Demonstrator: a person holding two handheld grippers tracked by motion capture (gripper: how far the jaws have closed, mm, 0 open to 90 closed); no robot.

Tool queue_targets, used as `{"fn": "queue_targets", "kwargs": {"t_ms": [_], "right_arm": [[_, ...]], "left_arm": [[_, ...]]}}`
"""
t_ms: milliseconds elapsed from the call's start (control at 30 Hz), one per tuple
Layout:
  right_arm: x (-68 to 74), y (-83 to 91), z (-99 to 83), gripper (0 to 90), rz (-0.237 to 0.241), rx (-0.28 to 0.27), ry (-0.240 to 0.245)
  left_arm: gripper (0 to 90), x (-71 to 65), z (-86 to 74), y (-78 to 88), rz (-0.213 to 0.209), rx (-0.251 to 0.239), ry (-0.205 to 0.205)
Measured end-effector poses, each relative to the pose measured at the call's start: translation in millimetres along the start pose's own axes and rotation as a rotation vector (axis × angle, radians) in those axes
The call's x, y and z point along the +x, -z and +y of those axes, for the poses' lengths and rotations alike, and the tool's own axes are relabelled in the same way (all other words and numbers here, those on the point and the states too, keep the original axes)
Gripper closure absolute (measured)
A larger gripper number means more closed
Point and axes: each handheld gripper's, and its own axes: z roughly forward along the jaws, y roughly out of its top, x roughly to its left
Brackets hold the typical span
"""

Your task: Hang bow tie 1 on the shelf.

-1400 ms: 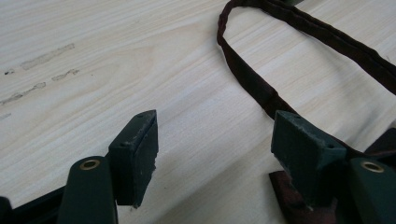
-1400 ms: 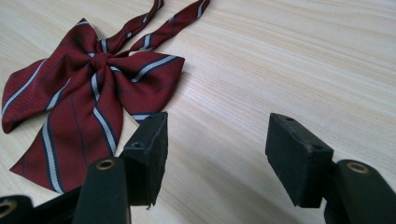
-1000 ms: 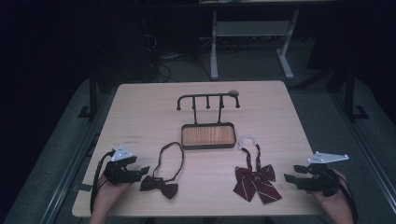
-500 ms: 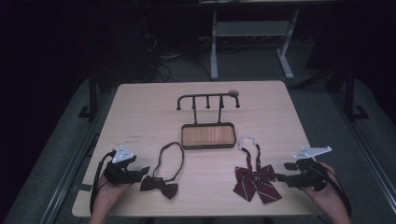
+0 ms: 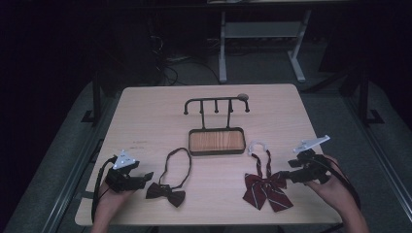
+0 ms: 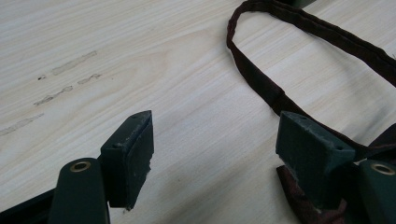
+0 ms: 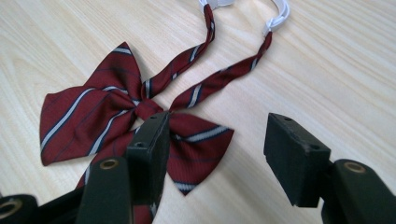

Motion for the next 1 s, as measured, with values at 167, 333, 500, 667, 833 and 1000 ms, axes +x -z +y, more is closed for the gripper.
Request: {"fn": "queue_targets", "kwargs": {"t_ms": [167,333,500,667,833,1000], "right_arm": [[-0.6,-8.3,14.8,40.5,0.038,0.021,0.012],[-4.3,-18.4,27.1,40.4,0.045,0.060,0.023],[-6.1,-24.0,43.3,40.8,0.040,0.083,0.041],[-10.2,-30.0,55.3,41.7,0.060,0.109,0.039],[-13.2,-35.6,69.3,41.6,0.045,0.135,0.045],[-18.1,-40.1,80.2,42.9,0.050,0.150,0.029]], "left_arm": [[28.2,-1.7,0.3,-1.5,-0.007,0.007,-0.008],[28.1,-0.5,0.7,-1.2,-0.001,0.002,0.003],[28.1,-0.2,0.6,-0.9,-0.003,0.002,0.003],[28.1,-1.3,1.4,-0.4,-0.004,-0.004,0.001],[28.1,-1.4,1.9,-0.3,-0.008,-0.004,0.003],[28.2,-1.3,2.3,0.3,-0.009,-0.006,-0.001]]}}
